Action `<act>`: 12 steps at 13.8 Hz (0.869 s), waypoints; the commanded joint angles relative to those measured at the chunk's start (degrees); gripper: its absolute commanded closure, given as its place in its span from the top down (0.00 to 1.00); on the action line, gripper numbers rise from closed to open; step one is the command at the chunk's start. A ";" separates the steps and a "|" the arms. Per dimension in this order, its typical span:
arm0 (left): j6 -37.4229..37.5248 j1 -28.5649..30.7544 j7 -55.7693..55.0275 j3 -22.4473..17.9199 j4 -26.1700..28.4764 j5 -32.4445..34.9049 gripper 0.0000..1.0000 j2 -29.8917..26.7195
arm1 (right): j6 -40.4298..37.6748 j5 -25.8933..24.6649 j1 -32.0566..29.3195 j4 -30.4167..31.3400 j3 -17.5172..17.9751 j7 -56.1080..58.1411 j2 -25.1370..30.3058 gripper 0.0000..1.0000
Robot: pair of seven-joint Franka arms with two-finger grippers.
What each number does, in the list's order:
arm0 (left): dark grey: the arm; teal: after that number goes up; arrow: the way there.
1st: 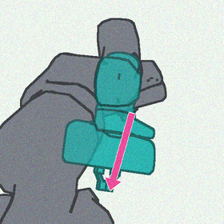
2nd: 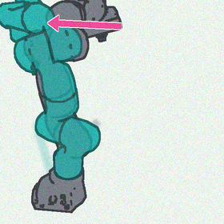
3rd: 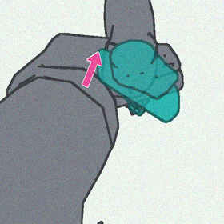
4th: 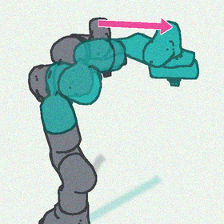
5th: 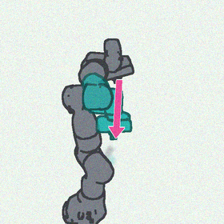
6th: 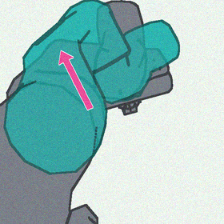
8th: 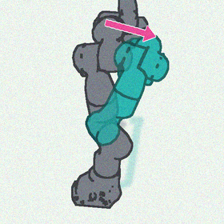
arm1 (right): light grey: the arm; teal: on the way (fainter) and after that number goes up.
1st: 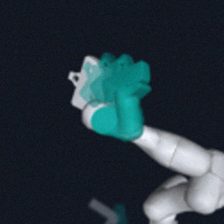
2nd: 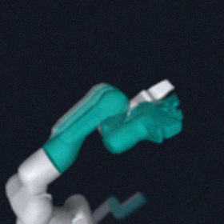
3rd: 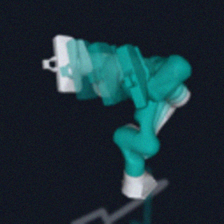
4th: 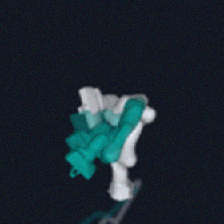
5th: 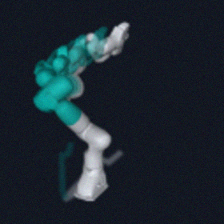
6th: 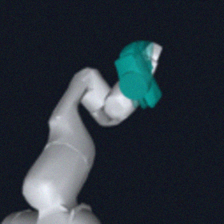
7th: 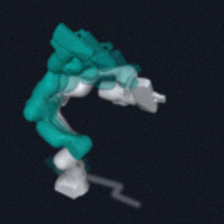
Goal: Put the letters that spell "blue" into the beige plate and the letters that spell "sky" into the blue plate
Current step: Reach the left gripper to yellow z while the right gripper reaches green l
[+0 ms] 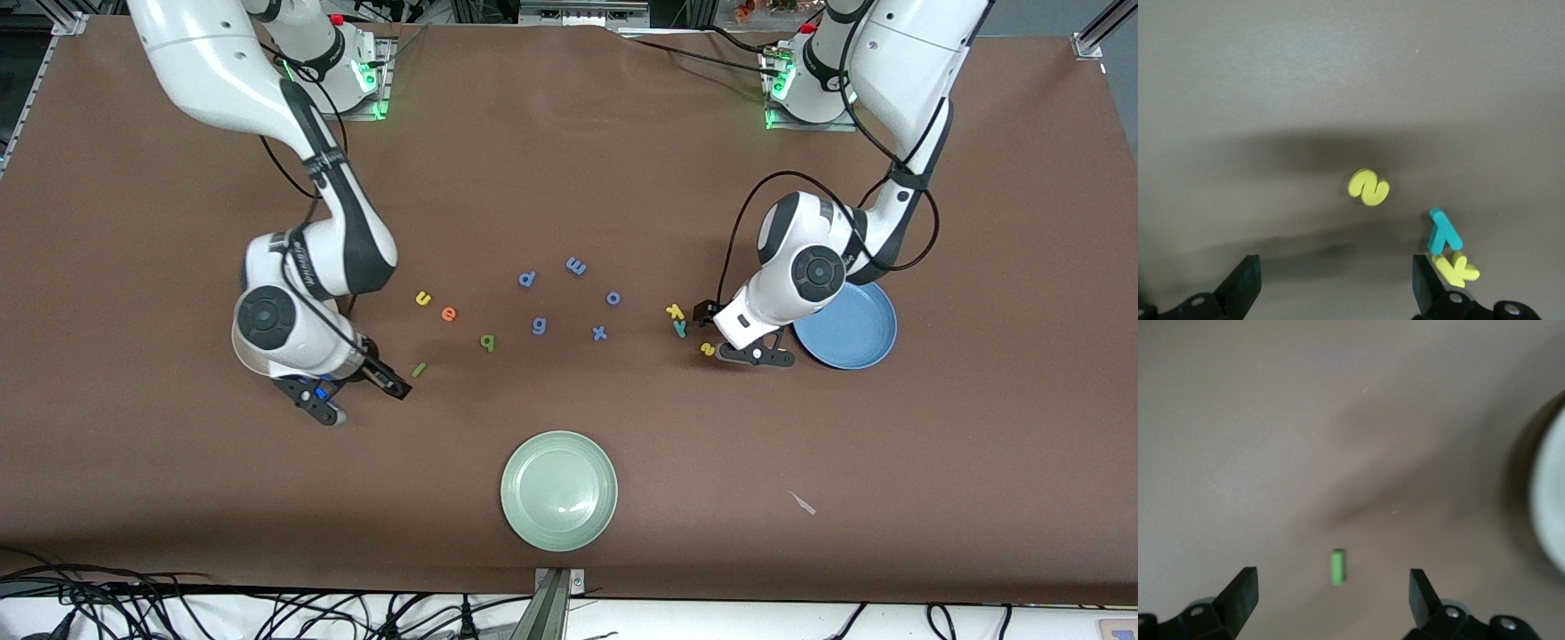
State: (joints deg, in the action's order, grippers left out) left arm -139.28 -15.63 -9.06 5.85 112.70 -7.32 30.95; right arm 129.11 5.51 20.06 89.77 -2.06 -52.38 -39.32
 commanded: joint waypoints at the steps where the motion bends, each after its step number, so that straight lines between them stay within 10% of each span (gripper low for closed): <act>1: -3.00 -3.95 -0.61 -3.54 -3.00 -1.03 0.98 4.27 | 4.56 0.99 1.65 -2.76 0.13 -4.04 -4.79 1.00; 7: -3.10 -5.99 -1.31 -5.14 -6.00 -1.20 0.91 6.66 | 6.24 1.43 1.82 0.31 0.48 -3.96 -5.59 0.99; 12: -3.10 -6.34 -1.93 -5.14 -6.70 -0.94 0.79 6.66 | 10.90 3.10 1.56 4.01 1.80 -3.09 -5.24 0.10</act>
State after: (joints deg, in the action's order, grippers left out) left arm -142.29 -20.83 -10.88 1.70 107.58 -7.32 36.36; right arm 138.48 7.23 21.94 92.06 -1.00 -56.12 -44.69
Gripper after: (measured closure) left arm 0.106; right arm 0.432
